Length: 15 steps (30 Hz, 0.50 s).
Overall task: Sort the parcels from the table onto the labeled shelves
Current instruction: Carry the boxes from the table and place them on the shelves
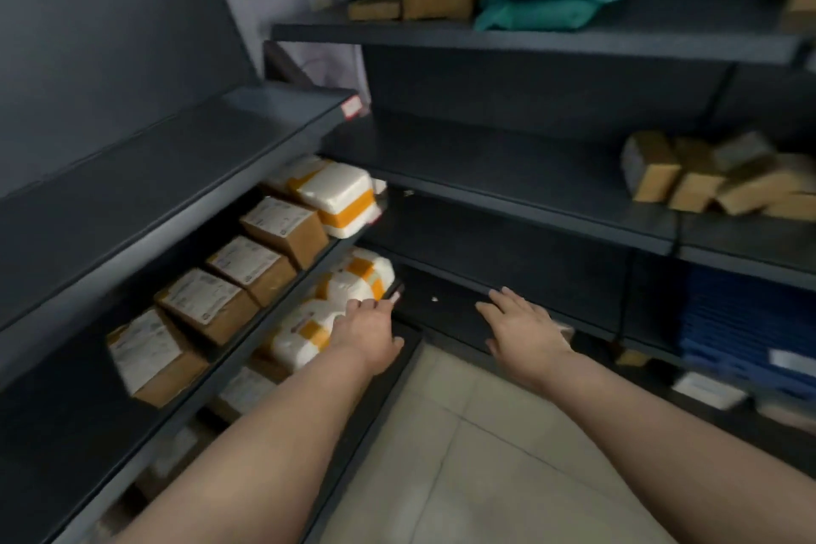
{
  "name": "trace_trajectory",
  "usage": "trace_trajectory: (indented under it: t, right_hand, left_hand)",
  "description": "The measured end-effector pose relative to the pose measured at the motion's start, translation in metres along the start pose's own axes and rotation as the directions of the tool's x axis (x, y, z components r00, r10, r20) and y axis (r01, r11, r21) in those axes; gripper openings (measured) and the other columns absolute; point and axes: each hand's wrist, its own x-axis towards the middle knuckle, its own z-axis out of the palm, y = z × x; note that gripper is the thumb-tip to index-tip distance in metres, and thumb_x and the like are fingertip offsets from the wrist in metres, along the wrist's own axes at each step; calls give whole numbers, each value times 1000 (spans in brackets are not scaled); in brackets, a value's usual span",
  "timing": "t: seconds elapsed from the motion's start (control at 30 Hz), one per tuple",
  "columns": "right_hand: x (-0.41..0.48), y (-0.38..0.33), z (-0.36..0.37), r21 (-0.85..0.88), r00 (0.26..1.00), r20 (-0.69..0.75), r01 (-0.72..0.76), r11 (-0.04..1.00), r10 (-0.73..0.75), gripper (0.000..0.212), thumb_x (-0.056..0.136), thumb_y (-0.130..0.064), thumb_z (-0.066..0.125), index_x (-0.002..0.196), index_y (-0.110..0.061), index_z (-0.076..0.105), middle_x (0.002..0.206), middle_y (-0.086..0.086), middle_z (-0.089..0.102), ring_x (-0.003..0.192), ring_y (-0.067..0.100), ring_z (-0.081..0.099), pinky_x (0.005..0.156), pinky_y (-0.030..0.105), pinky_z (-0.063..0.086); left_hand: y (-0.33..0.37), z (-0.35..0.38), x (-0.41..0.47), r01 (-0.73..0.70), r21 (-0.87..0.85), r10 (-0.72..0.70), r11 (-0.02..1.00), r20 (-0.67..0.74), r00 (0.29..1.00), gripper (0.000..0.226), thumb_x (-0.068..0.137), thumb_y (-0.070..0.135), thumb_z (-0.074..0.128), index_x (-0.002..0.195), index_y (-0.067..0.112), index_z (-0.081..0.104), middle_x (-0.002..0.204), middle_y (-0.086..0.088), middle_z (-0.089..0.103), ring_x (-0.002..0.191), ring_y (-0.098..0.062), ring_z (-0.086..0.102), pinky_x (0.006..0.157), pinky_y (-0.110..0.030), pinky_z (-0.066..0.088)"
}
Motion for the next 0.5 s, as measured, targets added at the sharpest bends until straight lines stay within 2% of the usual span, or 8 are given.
trace_trajectory:
  t: [0.1, 0.27, 0.4, 0.5]
  right_hand:
    - [-57, 64, -5, -10, 993, 7, -115, 993, 115, 58, 97, -25, 45, 151, -21, 22, 159, 4, 14, 147, 22, 7, 117, 39, 14]
    - [-148, 162, -12, -21, 956, 1, -294, 956, 294, 58, 97, -24, 46, 150, -20, 23, 160, 5, 13, 147, 23, 7, 115, 41, 16]
    - [-222, 227, -16, 12, 897, -19, -441, 897, 441, 58, 97, -27, 47, 150, -20, 23, 159, 6, 14, 147, 24, 6, 115, 41, 19]
    - [-279, 269, -18, 38, 821, -9, -570, 821, 571, 59, 96, -28, 48, 149, -21, 24, 159, 6, 14, 147, 23, 7, 114, 42, 21]
  left_hand:
    - [83, 8, -10, -68, -73, 74, 995, 79, 994, 61, 91, 46, 53, 143, 20, 36, 145, -9, 41, 133, -31, 32, 105, -44, 37]
    - [221, 14, -28, -242, -151, 257, 959, 93, 962, 62, 92, 44, 55, 145, 21, 34, 141, -6, 45, 129, -28, 36, 103, -43, 39]
    - [322, 18, -43, -388, -127, 401, 913, 99, 911, 58, 93, 43, 55, 143, 21, 36, 138, -5, 47, 126, -28, 37, 101, -43, 40]
    - [395, 23, -57, -514, -88, 522, 853, 134, 843, 58, 93, 45, 54, 144, 23, 35, 139, -5, 45, 127, -27, 36, 101, -43, 40]
